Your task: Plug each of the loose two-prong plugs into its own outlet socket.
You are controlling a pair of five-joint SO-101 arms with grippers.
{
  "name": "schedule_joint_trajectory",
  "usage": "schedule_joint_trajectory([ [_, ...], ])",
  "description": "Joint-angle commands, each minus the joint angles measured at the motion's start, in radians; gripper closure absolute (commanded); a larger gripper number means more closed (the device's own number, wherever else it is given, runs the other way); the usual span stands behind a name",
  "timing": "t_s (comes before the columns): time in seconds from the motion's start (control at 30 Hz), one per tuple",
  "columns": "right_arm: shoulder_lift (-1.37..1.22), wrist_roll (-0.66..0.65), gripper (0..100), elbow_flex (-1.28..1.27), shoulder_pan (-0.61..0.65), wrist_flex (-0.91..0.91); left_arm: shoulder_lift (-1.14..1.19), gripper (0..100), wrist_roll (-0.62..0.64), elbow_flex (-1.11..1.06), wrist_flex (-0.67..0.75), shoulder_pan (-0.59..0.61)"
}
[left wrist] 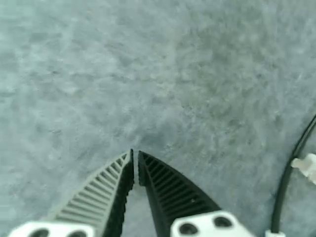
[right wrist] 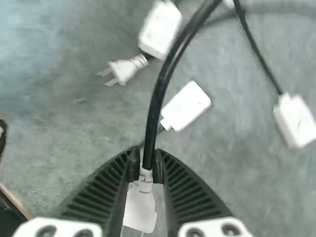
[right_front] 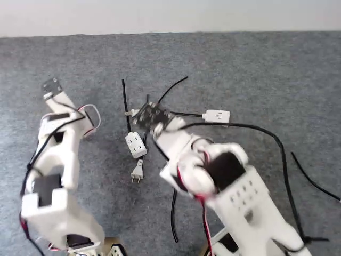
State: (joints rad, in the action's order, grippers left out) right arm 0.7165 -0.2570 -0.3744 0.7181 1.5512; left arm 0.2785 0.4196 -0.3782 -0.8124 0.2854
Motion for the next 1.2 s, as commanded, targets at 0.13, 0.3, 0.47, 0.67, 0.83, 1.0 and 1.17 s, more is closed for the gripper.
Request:
schedule_joint_trajectory([
  [0.13,0.113,-0.046,99.1,0.035,0.087,0.008,0.279,98,-0.035,0.503,-0.25,-0.123],
  [0.3,0.185,-0.095,99.0,-0.077,0.189,-0.067,0.305,98,-0.235,0.575,-0.302,-0.216],
  [0.47,0.252,-0.135,99.0,-0.198,0.174,-0.179,0.258,98,-0.456,0.533,-0.338,-0.258],
  [0.67,0.252,-0.166,99.0,-0.278,0.148,-0.275,0.195,98,-0.569,0.444,-0.358,-0.319],
  [0.83,0.251,-0.173,99.0,-0.311,0.133,-0.321,0.106,98,-0.595,0.352,-0.351,-0.361],
  [1.0,0.251,-0.173,99.0,-0.313,0.131,-0.325,0.003,98,-0.778,0.242,-0.351,-0.393],
  [1.17,0.209,-0.173,99.0,-0.318,0.131,-0.351,-0.106,98,-0.813,0.13,-0.339,-0.427],
])
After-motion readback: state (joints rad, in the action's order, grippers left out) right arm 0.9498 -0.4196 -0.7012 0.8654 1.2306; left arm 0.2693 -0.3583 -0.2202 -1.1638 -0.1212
